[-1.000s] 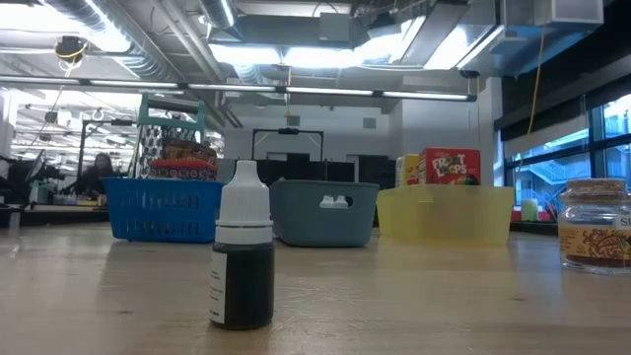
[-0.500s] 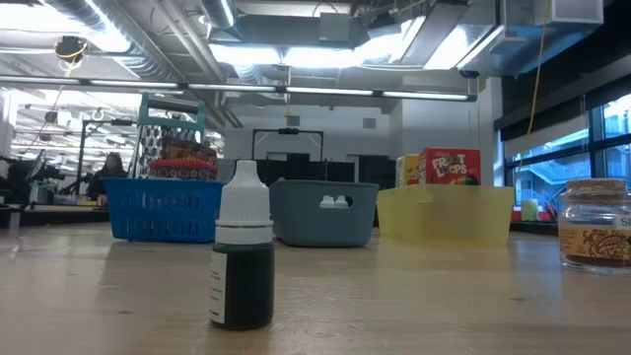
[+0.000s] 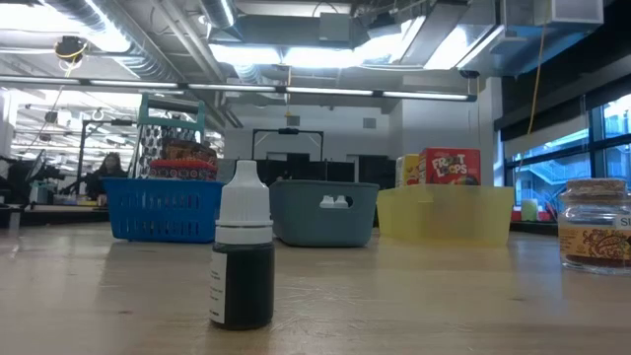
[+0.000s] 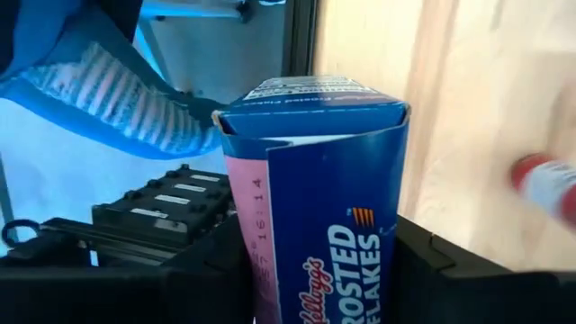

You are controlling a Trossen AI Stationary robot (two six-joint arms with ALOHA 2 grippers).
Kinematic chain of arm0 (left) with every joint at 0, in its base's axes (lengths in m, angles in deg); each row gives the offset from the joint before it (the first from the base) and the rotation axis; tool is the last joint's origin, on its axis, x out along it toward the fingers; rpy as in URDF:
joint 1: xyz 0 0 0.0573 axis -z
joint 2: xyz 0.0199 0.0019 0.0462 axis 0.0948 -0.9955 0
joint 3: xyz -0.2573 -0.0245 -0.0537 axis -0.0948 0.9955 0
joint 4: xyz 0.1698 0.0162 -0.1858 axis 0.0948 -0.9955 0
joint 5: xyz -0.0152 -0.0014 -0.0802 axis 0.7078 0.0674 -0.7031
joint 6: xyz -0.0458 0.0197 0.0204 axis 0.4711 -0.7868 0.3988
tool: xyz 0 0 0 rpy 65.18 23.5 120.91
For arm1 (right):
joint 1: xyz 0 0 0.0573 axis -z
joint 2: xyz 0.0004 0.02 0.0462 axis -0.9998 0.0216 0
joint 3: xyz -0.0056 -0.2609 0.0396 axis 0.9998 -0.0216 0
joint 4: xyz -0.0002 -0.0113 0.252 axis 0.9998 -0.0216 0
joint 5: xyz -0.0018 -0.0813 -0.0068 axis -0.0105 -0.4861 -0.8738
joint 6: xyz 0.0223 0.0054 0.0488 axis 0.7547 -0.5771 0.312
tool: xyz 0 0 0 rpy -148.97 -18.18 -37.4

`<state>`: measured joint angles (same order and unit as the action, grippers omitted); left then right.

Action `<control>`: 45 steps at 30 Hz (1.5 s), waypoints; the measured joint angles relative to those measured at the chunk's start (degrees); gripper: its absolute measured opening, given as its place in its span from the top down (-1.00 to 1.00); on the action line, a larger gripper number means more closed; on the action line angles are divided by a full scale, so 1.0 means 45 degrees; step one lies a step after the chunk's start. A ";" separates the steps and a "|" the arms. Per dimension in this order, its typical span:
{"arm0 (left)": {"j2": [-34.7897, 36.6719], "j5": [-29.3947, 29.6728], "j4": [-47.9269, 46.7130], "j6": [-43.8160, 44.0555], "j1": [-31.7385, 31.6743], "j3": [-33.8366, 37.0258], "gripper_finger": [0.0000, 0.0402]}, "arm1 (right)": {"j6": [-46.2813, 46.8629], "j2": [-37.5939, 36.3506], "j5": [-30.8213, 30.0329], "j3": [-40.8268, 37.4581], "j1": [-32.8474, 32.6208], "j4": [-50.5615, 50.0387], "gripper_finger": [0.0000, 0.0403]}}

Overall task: Pick & Place Kitchen Items
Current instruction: Put the blue cereal box into the yellow bin

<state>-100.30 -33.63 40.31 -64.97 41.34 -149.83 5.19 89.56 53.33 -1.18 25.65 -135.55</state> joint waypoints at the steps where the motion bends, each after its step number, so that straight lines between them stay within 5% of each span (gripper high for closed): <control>1: 0.0000 -0.0005 0.0000 0.0006 0.0000 0.0000 -0.24 | -0.0311 0.0000 -0.0002 0.0334 0.0153 -0.0353 0.17; 7: 0.0000 -0.0018 0.0004 -0.0140 0.0000 0.0000 -0.24 | -0.2996 0.0000 -0.0733 0.2239 0.1480 -0.3126 0.17; 14: 0.0000 -0.0031 0.0944 -0.1350 -0.0814 -0.0015 -0.24 | -0.8500 -0.0010 -0.1948 0.3460 0.4475 -0.4759 0.18; 21: 0.0000 -0.0892 0.0029 -0.1481 -0.1861 -0.0015 -0.24 | -1.3075 -0.0705 -0.0967 0.3461 0.7951 -0.4838 0.18; 30: 0.0000 -0.0988 -0.0962 -0.1360 -0.2506 -0.0015 -0.24 | -1.5996 -0.2048 -0.0052 0.3454 1.1145 -0.5762 0.18; 35: 0.0000 -0.1046 -0.1056 -0.1408 -0.2899 -0.0015 -0.24 | -1.6948 -0.3050 0.0783 0.2396 1.2119 -0.5844 0.18; 40: 0.0513 -0.3159 -0.2541 -0.1334 -0.3561 -0.0015 -0.24 | -1.8713 -0.4044 0.0820 0.0556 1.3369 -0.4327 0.18; 45: 0.1667 -0.2873 -0.2963 -0.1145 -0.4399 -0.0010 -0.24 | -2.0640 -0.4342 0.1819 -0.1208 1.5385 -0.3182 0.18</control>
<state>-92.80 -46.56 26.98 -70.12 21.55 -149.87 -87.69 70.02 61.52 -6.62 94.88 -149.87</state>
